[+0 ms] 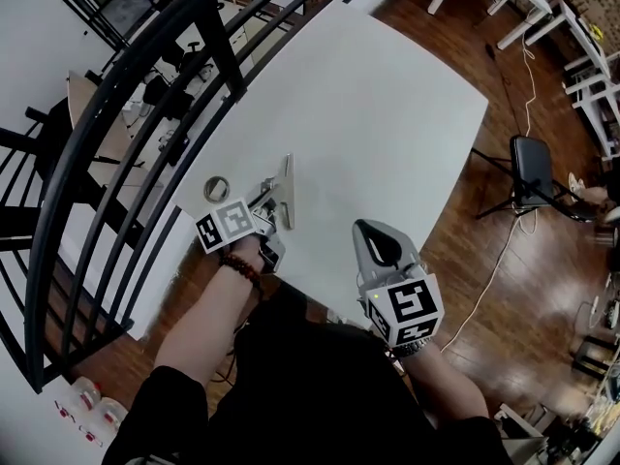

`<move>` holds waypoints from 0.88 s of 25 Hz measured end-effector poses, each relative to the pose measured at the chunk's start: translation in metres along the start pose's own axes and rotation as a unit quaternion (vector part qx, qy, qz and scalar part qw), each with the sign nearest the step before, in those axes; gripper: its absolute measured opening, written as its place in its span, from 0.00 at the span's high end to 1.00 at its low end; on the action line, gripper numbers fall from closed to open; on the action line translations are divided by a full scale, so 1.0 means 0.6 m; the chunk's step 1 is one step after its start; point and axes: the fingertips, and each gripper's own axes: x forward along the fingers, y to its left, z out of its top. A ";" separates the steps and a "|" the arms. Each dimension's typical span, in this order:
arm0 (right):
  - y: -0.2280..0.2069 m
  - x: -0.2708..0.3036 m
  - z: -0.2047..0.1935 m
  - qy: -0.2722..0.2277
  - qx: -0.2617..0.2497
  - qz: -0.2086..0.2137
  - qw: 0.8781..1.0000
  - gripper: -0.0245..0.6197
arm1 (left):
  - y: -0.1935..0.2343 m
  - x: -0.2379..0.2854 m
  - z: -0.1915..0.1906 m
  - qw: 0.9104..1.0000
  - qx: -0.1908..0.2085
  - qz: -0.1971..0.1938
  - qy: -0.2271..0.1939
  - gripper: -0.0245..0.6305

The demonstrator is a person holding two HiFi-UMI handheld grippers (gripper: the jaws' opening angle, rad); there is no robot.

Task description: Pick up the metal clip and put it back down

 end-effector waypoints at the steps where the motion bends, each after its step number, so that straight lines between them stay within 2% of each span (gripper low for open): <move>1: 0.003 -0.006 0.001 -0.004 -0.002 0.003 1.000 0.98 | 0.001 -0.007 -0.003 1.000 0.000 0.004 -0.002 0.83; 11: 0.018 -0.065 -0.002 -0.025 -0.021 0.011 0.999 0.98 | 0.053 -0.044 -0.026 0.998 0.012 0.061 -0.013 0.78; 16: 0.024 -0.101 -0.005 -0.037 -0.023 0.016 0.999 0.98 | 0.035 -0.079 -0.038 0.996 0.019 0.073 -0.040 0.77; 22: 0.041 -0.144 0.005 -0.069 -0.037 0.045 0.996 0.98 | -0.014 -0.135 -0.056 0.992 0.049 0.081 -0.087 0.78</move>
